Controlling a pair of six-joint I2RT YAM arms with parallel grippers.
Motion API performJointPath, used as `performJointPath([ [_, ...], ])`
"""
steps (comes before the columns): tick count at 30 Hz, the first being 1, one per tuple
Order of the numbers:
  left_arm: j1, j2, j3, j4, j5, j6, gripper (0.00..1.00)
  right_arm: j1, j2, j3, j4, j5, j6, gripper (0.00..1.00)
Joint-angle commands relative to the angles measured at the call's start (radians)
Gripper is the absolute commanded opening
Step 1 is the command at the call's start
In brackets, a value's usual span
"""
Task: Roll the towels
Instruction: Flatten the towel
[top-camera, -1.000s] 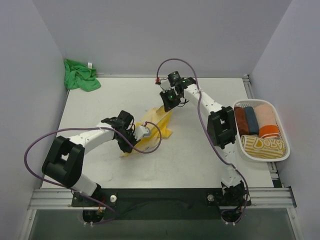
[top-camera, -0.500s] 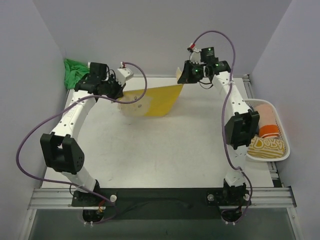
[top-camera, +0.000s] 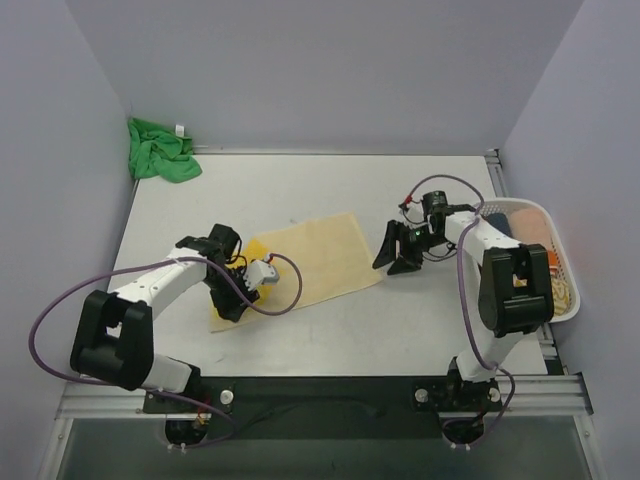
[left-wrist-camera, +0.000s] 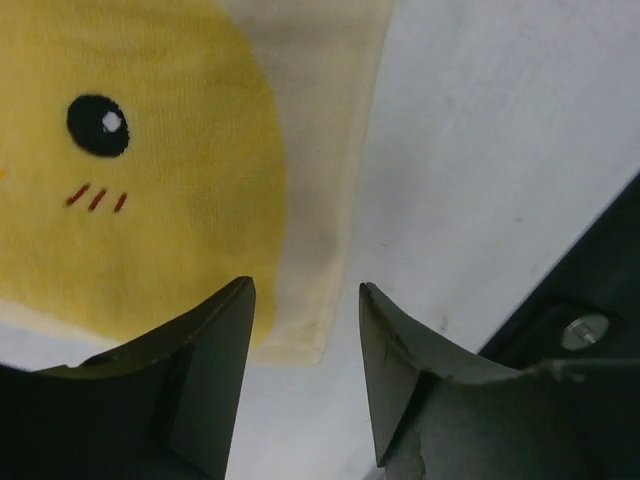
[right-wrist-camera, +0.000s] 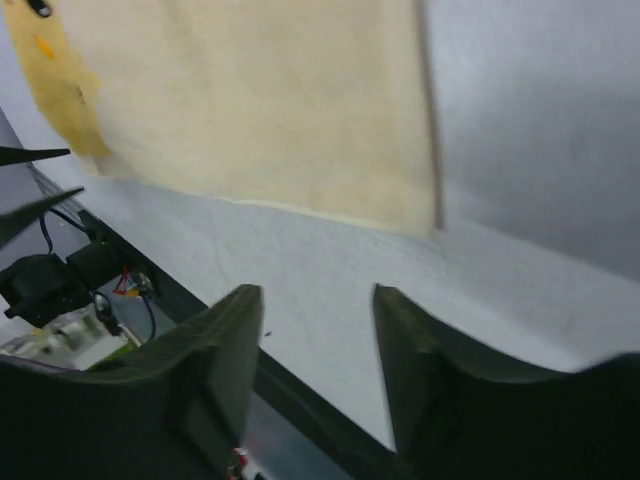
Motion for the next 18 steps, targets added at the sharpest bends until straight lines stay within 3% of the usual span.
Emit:
performJointPath([
  [1,-0.038,-0.096,-0.011,-0.105,0.041,0.035,0.59,-0.023,-0.186,-0.117,-0.027,-0.008,-0.039,0.57],
  [3,-0.036,-0.121,0.007,-0.126,0.081,0.019,0.65,-0.030,-0.231,-0.131,-0.081,0.004,-0.068,0.67],
  [5,-0.024,-0.149,0.030,-0.154,0.098,-0.009,0.67,-0.043,-0.269,-0.106,-0.124,0.012,-0.114,0.69],
  [9,0.046,-0.147,0.117,-0.145,0.121,-0.067,0.67,-0.044,-0.250,-0.025,-0.129,0.067,-0.166,0.68],
  [14,0.218,0.023,0.228,-0.088,0.103,-0.207,0.65,0.003,-0.066,0.142,-0.130,0.118,-0.180,0.60],
  [18,0.359,0.146,0.297,-0.035,0.065,-0.322,0.61,0.121,0.049,0.219,-0.130,0.191,-0.224,0.54],
])
